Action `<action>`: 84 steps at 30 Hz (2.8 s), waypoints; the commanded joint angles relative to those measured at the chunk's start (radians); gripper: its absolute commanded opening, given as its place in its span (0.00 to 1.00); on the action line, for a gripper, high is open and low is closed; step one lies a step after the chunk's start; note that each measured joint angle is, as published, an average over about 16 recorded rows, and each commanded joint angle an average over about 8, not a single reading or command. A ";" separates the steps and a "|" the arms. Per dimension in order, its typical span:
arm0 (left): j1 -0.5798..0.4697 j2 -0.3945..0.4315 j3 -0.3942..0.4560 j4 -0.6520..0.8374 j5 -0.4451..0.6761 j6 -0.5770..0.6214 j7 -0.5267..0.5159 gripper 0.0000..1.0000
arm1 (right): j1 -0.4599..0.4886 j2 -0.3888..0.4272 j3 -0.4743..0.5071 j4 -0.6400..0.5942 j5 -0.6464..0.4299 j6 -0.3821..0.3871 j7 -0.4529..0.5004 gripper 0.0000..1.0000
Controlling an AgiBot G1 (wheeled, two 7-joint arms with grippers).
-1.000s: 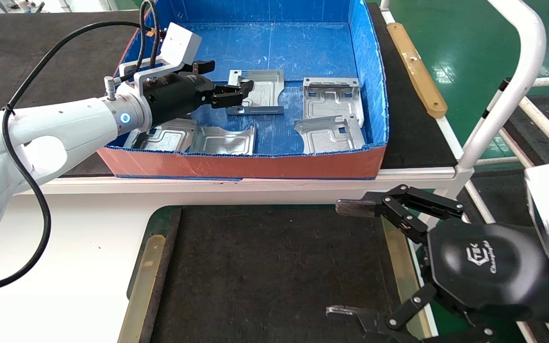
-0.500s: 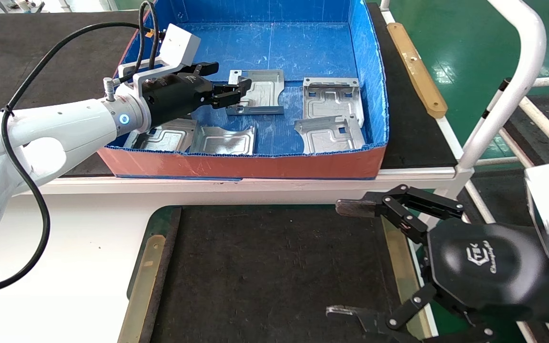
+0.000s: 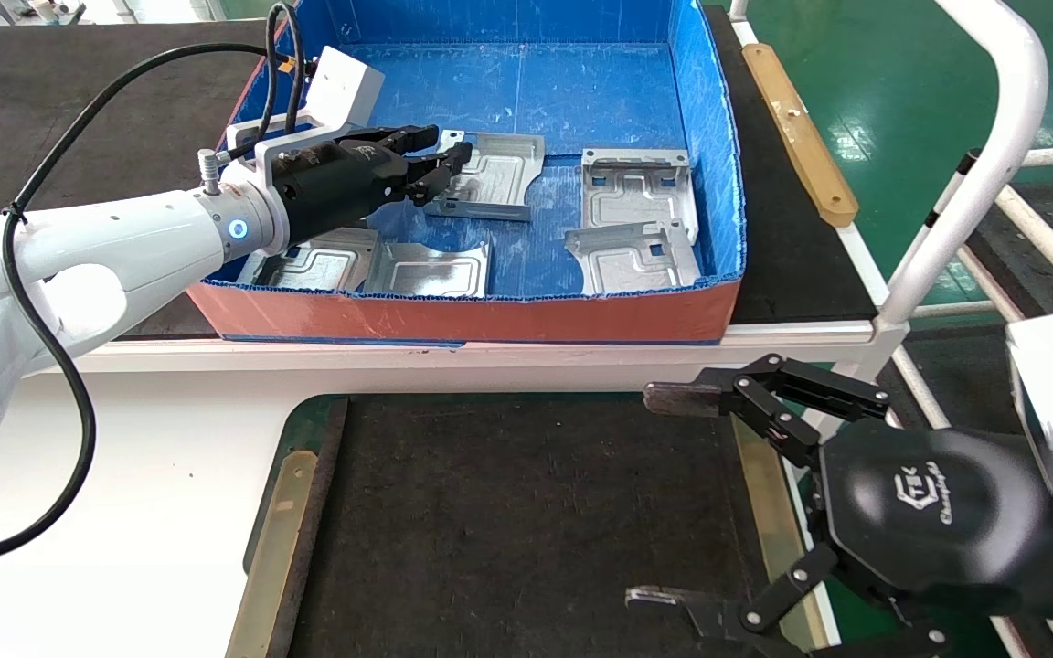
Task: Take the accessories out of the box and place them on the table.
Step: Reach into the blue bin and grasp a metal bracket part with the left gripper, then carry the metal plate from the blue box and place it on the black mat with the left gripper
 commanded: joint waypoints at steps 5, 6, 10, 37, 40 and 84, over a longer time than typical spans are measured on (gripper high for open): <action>0.000 0.000 0.000 0.000 0.000 0.000 0.000 0.00 | 0.000 0.000 0.000 0.000 0.000 0.000 0.000 1.00; 0.000 0.000 0.000 -0.001 0.001 0.000 -0.001 0.00 | 0.000 0.000 0.000 0.000 0.000 0.000 0.000 1.00; 0.001 -0.001 0.000 -0.001 0.001 -0.001 -0.001 0.00 | 0.000 0.000 0.000 0.000 0.000 0.000 0.000 1.00; 0.026 -0.050 -0.056 -0.144 -0.073 0.030 0.050 0.00 | 0.000 0.000 -0.001 -0.001 0.000 0.000 -0.001 0.55; 0.022 -0.073 -0.074 -0.177 -0.101 0.070 0.055 0.00 | 0.001 0.000 -0.001 -0.001 0.000 0.000 -0.001 0.17; 0.347 -0.530 -0.171 -0.466 -0.586 0.877 0.129 0.00 | 0.001 0.001 -0.002 -0.001 0.001 0.001 -0.001 0.00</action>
